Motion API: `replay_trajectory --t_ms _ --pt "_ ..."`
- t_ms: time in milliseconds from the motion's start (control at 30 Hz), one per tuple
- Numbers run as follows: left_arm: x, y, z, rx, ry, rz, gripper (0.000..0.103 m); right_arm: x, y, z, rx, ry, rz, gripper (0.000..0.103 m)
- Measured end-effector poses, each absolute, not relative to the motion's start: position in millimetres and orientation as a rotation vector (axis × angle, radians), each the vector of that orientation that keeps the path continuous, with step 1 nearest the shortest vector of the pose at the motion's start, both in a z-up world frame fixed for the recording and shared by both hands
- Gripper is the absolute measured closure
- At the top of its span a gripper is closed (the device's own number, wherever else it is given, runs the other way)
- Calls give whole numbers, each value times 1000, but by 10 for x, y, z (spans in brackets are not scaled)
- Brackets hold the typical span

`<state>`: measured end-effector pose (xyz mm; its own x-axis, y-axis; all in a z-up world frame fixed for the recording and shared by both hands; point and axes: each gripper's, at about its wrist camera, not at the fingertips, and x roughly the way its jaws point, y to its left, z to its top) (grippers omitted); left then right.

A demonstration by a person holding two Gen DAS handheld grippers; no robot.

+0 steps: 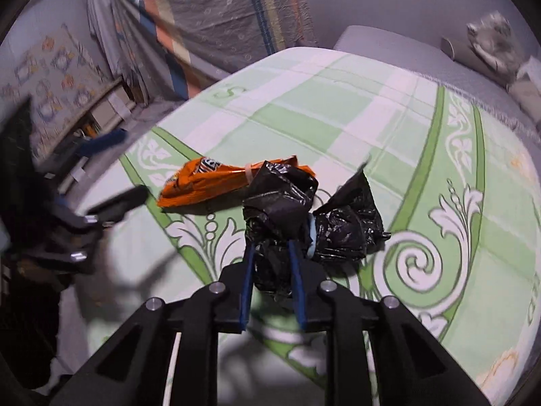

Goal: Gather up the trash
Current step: 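Grasp the black plastic bags with the right tool while the left tool grasps the orange wrapper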

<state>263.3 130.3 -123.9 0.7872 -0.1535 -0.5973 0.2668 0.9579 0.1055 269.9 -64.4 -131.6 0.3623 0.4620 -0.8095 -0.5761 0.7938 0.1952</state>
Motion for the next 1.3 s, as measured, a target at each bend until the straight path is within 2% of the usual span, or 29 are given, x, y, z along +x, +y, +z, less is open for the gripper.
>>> replay_trajectory --t_ms 167,467,567,633,700,733,933,1100,1300 --pt "2865 1149 -1339 237 670 -305 8 2490 -1075 -1086 14 990 716 84" --pt "3306 1028 -1605 245 788 -354 9 2206 -1458 -819 103 925 727 84" --pt "3355 1025 -1645 229 818 -375 28 2149 -1513 -770 117 911 728 84" --pt "3374 1035 -1678 222 838 -380 46 2116 -1547 -745 131 906 733 84" --pt "3369 1046 -1698 222 849 -382 50 2087 -1562 -729 143 905 738 84" --pt "3358 1051 -1691 220 848 -385 59 2082 -1573 -728 149 905 742 84" --pt "3084 1118 -1349 149 754 -346 65 2014 -1568 -712 169 899 757 84" --pt "2576 965 -871 107 620 -270 66 1914 -1669 -674 205 887 754 84" --pt "2129 647 -448 46 542 -250 66 1772 -1889 -608 252 867 718 84"
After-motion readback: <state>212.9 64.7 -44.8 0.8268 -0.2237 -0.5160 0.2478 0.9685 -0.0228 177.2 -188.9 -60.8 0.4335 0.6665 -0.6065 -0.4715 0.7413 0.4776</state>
